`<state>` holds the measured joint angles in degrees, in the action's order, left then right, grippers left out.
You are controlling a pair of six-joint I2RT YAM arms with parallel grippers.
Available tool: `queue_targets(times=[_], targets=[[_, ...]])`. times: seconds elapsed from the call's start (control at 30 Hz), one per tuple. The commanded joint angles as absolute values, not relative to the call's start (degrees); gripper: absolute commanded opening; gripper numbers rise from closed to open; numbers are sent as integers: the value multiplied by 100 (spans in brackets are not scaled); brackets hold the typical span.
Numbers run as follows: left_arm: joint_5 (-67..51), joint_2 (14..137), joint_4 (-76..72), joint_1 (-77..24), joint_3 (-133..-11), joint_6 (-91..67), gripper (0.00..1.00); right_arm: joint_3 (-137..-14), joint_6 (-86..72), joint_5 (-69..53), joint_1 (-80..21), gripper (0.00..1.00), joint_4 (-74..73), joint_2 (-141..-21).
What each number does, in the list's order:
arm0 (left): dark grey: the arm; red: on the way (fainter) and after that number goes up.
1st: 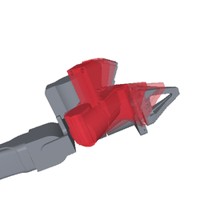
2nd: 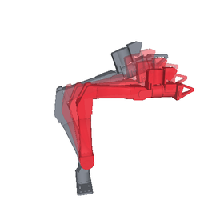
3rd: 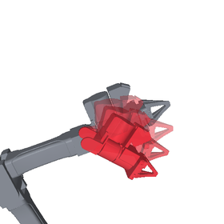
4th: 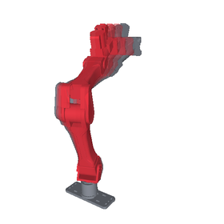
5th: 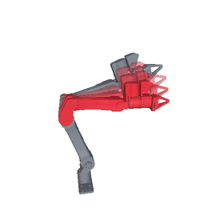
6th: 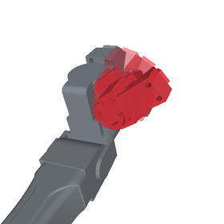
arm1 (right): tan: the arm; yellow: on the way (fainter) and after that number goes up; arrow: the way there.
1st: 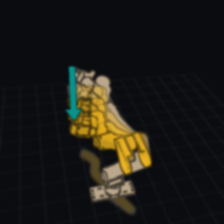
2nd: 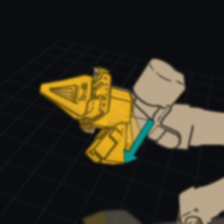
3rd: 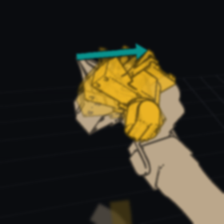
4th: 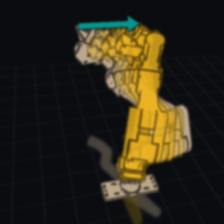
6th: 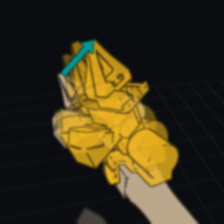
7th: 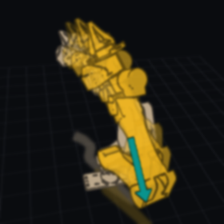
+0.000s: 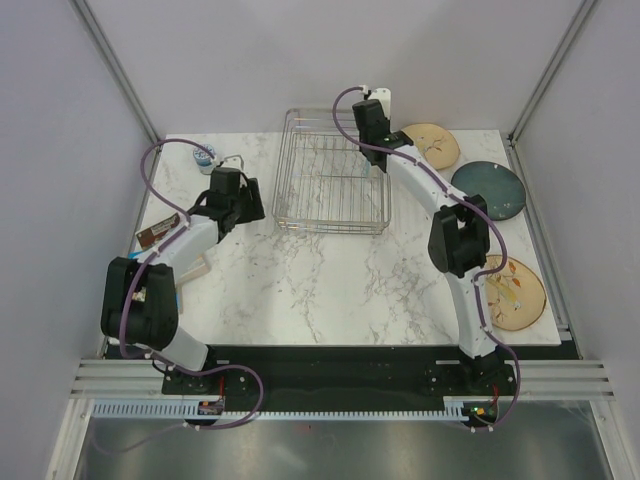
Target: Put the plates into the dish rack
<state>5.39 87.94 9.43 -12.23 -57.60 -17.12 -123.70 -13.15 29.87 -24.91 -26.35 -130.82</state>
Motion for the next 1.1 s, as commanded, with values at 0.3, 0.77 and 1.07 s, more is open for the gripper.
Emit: queue_targets(times=[0.3, 0.77, 1.07], targets=[[360, 8948, 703, -1195, -5915, -1907, 68, -12200, -923, 3419, -2426, 73, -2083, -12341], [-487, 7244, 1546, -1195, -5766, -1732, 75, -10135, 481, 28, -117, 95, -3435, -9617], [-2364, 6152, 775, -2065, -4484, -2625, 72, -8992, 3356, -1836, 3214, 89, -6125, -10220]])
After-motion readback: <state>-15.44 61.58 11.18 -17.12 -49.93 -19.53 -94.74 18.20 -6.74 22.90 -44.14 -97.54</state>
